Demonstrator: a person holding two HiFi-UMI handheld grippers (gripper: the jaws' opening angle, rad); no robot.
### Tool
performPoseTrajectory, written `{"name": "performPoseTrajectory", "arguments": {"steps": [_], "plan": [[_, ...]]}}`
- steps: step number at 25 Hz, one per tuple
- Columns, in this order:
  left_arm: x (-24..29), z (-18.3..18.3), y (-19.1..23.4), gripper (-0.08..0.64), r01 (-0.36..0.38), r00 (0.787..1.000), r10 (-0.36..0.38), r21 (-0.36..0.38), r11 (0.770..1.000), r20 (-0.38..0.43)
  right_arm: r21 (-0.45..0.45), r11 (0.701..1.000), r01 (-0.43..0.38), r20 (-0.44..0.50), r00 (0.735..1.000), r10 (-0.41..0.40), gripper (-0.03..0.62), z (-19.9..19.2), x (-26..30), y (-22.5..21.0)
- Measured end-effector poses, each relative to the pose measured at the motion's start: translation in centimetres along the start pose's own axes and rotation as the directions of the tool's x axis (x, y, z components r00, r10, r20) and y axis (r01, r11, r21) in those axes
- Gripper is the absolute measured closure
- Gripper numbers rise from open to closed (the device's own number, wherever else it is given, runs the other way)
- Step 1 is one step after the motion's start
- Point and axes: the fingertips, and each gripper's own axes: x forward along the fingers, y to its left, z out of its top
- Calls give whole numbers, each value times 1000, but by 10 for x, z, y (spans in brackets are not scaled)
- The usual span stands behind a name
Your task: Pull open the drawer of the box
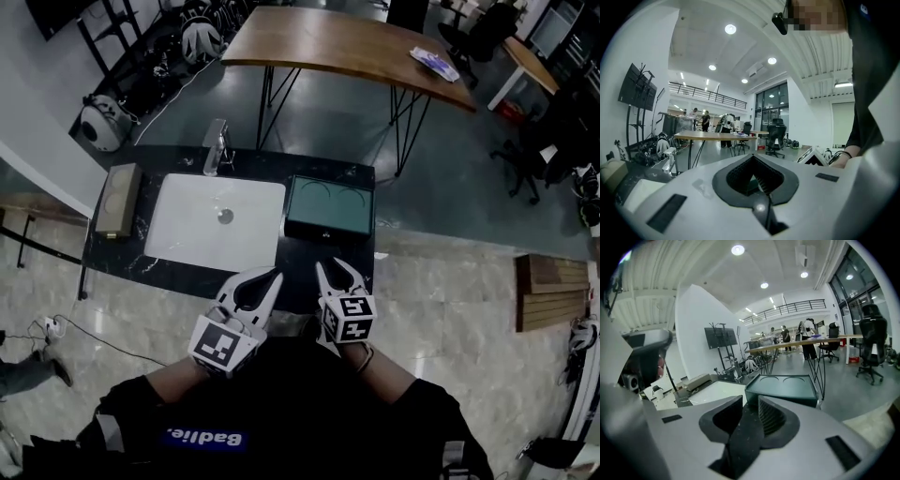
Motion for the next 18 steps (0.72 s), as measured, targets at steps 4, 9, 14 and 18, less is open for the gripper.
{"name": "performPoseTrajectory", "arguments": {"steps": [4,9,14,18], "plan": [[4,-5,2,558,-18,1000,18,-15,1000,-20,37,997,64,-107,992,-59,512,-31,35,-33],[-3,-7,7,558,-46,999,45,-29,999,-23,56,989,140,-192,973,-127,512,-58,73,-56],[-16,-9,14,560,-78,997,76,-37,996,-30,85,975,207,-237,954,-182,511,-67,95,-72],[-26,-10,18,560,-94,995,93,-45,995,-33,103,967,234,-246,948,-204,512,-67,105,-76]]}}
